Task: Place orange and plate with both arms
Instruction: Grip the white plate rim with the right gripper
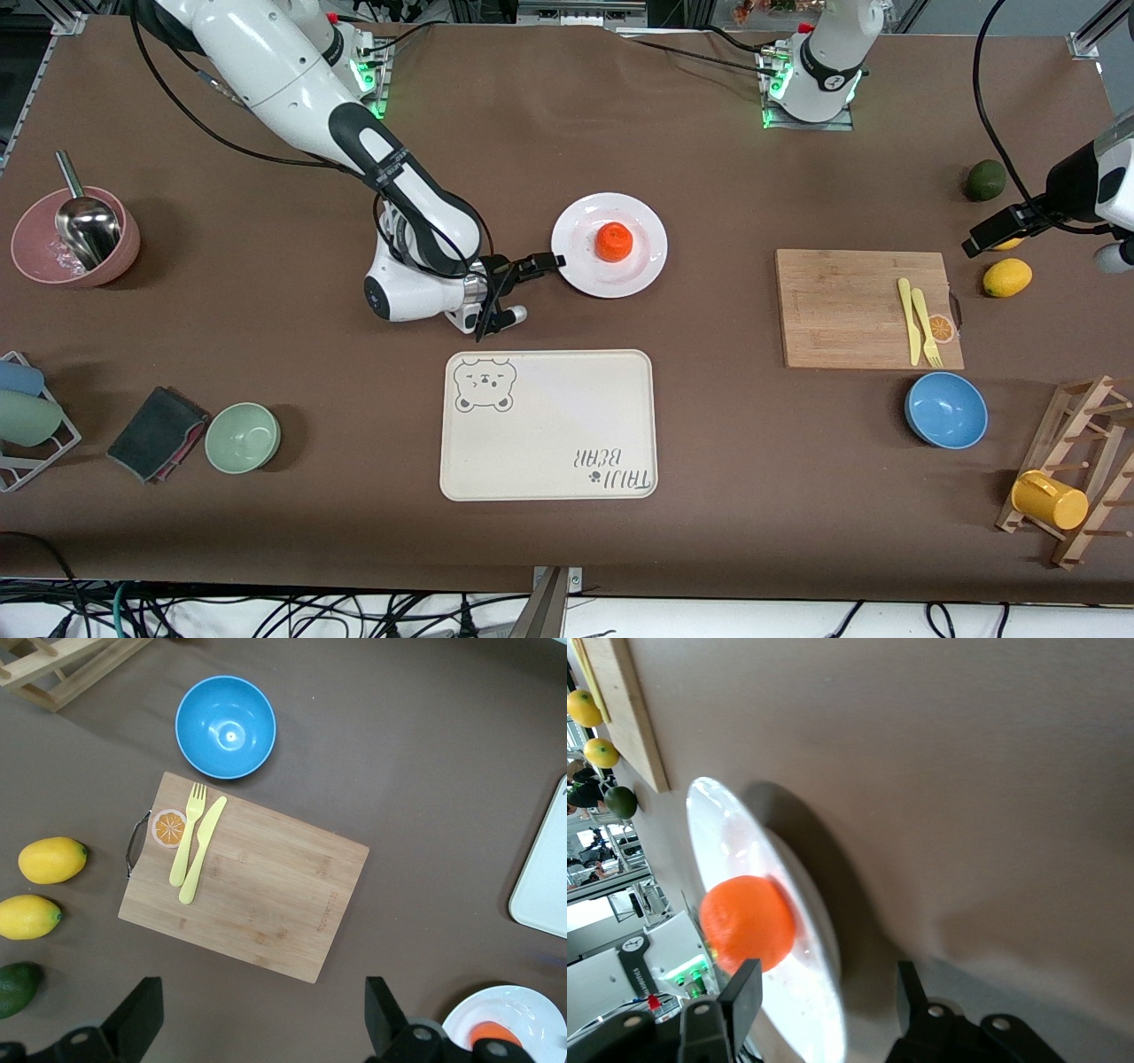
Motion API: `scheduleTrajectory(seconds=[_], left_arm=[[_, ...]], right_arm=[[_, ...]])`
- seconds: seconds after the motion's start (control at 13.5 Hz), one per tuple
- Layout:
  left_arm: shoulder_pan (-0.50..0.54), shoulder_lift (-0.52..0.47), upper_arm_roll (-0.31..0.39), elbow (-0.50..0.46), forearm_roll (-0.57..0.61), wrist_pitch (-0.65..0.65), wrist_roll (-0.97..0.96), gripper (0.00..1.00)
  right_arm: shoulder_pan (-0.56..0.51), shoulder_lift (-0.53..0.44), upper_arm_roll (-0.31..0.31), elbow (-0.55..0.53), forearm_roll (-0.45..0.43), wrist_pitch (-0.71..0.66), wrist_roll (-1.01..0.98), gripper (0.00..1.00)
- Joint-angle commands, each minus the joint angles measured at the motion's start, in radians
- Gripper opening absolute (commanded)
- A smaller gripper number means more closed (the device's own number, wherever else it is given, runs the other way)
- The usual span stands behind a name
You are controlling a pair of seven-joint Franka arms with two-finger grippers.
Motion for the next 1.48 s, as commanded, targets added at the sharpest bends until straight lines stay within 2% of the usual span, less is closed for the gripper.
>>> scheduleTrajectory(seconds=[0.0,0.07,0.44,0.52,0.74,1.04,1.26,1.41], left_arm=[[0.011,-0.004,-0.005,0.006,-0.004,-0.016,0.024,1.0],[0.011,-0.004,-0.005,0.006,-0.004,-0.017,0.024,1.0],[0.022,-0.004,-0.011,0.005,-0.006,-0.014,0.024,1.0],[0.022,-0.004,-0.011,0.005,-0.006,-0.016,0.024,1.0],[0.022,-0.004,-0.011,0.006,-0.006,-0.016,0.024,1.0],[0.023,-0.008,-0.011,0.005,-0.006,-0.017,0.024,1.0],[0.022,-0.008,-0.013,0.006,-0.006,-0.017,0.024,1.0],[0.022,-0.01,-0.011,0.005,-0.007,-0.017,0.024,1.0]], right_arm=[[0.023,0.011,0.007,0.002,0.052,0.042,-0.032,0.56],[0.041,0.011,0.007,0.004,0.074,0.049,-0.032,0.48],[0.073,0.037,0.007,0.009,0.08,0.123,-0.054,0.47],[0.078,0.038,0.007,0.009,0.08,0.126,-0.054,0.44],[0.084,0.038,0.007,0.009,0.08,0.132,-0.054,0.26],[0.084,0.038,0.006,0.01,0.08,0.132,-0.054,0.14],[0.083,0.035,0.006,0.015,0.08,0.122,-0.054,0.09],[0.076,0.035,0.006,0.019,0.079,0.119,-0.054,0.01]])
